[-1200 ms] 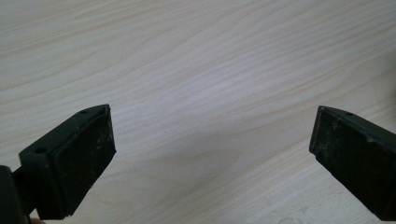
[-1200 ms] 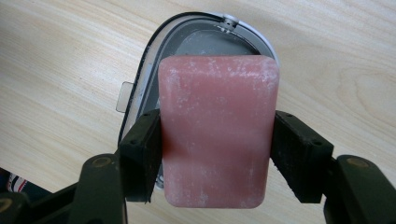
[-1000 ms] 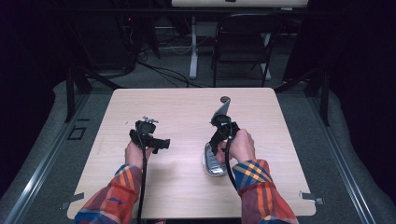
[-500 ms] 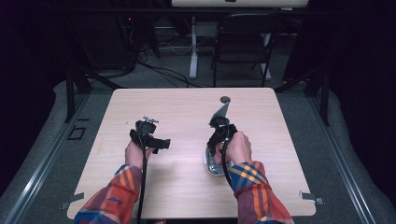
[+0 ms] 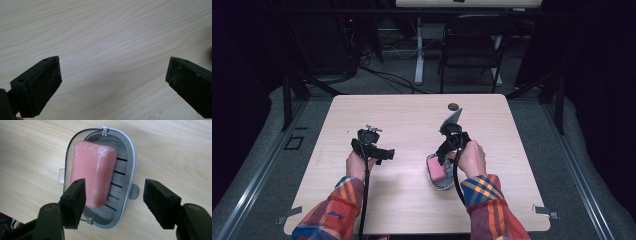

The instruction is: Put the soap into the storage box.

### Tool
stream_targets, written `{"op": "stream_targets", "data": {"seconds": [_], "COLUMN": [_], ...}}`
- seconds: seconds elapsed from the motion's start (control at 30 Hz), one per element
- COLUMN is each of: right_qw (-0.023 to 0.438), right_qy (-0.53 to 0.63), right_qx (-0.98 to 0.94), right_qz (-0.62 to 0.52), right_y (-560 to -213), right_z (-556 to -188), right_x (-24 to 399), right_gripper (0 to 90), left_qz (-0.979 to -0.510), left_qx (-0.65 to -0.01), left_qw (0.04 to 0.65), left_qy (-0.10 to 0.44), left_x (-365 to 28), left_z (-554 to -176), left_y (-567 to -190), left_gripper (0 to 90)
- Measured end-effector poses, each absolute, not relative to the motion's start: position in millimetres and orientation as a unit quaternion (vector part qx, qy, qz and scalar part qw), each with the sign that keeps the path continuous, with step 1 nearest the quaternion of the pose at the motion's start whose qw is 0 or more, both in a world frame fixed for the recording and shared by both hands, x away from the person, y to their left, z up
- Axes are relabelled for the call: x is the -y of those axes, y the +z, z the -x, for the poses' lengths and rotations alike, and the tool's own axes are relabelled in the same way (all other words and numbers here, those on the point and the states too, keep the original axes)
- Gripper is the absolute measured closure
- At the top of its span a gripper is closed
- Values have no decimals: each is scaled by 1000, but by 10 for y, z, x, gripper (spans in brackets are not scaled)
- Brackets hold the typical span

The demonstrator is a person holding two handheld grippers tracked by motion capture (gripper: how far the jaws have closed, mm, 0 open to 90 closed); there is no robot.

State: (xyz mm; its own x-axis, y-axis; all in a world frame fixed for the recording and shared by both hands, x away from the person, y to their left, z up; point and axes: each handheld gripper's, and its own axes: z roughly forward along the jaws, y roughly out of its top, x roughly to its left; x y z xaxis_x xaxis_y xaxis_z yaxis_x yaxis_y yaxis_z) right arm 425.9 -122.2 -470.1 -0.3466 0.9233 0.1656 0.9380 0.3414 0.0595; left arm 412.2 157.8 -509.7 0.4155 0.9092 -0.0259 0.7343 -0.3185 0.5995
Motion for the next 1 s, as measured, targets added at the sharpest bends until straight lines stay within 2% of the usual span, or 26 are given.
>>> {"op": "stream_targets", "data": {"seconds": [0.2,0.53,1.0], "right_qw": [43,1,-33], "right_qy": [-91,-120,-132], "right_qx": [824,830,835], "right_qz": [558,544,533], "right_y": [-4616,-4447,-4368], "right_z": [-4225,-4087,-3822], "right_x": [1312,1620,2185], "right_gripper": [276,148,107], "left_qz": [-796,-799,-803], "left_qx": [-515,-508,-501], "left_qw": [275,281,282], "left_qy": [159,157,159], "left_x": [-1574,-1562,-1552], "left_z": [-4120,-4113,-4106], "left_y": [-5096,-5092,-5087], "left_gripper": [1,0,0]}}
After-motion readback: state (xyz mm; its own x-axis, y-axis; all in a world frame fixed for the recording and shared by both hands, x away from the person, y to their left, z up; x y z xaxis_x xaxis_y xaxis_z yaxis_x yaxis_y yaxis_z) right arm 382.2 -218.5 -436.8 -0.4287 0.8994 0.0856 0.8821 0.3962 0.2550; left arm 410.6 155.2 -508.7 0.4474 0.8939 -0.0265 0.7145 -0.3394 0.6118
